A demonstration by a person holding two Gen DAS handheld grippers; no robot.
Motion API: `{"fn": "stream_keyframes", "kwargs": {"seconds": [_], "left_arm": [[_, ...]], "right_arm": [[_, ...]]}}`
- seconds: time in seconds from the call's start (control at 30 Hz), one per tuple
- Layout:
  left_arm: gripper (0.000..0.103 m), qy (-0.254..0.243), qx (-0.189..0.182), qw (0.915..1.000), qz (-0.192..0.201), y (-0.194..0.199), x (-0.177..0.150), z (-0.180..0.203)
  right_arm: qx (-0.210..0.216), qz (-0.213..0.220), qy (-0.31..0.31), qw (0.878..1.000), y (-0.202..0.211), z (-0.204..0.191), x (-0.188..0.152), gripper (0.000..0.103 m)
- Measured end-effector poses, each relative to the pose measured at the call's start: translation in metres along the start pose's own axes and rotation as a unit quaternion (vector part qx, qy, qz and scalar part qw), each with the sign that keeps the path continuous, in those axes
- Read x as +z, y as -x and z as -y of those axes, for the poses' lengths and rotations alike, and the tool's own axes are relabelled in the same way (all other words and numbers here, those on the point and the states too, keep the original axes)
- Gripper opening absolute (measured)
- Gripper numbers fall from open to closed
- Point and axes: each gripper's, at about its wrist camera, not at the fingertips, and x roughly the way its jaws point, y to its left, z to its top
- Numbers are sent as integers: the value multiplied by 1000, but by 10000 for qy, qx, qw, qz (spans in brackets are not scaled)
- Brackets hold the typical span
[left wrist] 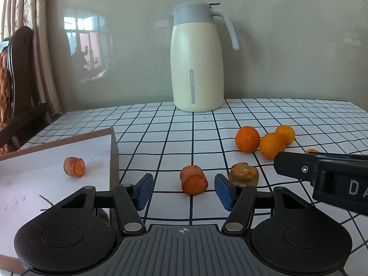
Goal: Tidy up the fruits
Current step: 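Grasp the orange cylindrical piece with the left gripper while the right grasps the brown fruit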
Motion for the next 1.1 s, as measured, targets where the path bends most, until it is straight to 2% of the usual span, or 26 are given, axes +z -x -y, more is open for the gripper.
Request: {"fn": "stream_keyframes", "kwargs": {"seconds": [0.07, 0.17, 0.3, 0.53, 0.57, 0.6, 0.67, 0.8, 1.1], "left_arm": [[59, 6, 20, 10000, -30, -3, 0, 1], [53, 72, 79, 9999, -115, -10, 1, 2], [53, 244, 112, 9996, -118, -16, 4, -1], [52, 36, 94, 9998, -150, -22, 5, 8], [46, 18, 117, 9997, -201, -24, 6, 9], [44, 21, 117, 9996, -261, -25, 6, 9], [32, 64, 99, 9992, -390, -29, 6, 8], [30, 178, 55, 9987, -464, -32, 6, 3], [30, -176, 89, 9993, -308, -20, 1, 4]], "right_arm": [[-6, -3, -6, 10000, -1, 0, 0, 36], [-31, -22, -52, 10000, -2, 3, 0, 36], [-60, -20, -96, 9999, -2, 7, 0, 36], [-75, -39, -192, 9998, -5, 11, 1, 36], [-69, -40, -221, 9997, -5, 12, 1, 36], [-71, -36, -212, 9997, -5, 12, 1, 36], [-73, -46, -184, 9998, -7, 11, 1, 36], [-28, -113, -192, 9997, -12, 9, 1, 36], [132, -344, -96, 9993, -32, -5, 1, 35]]}}
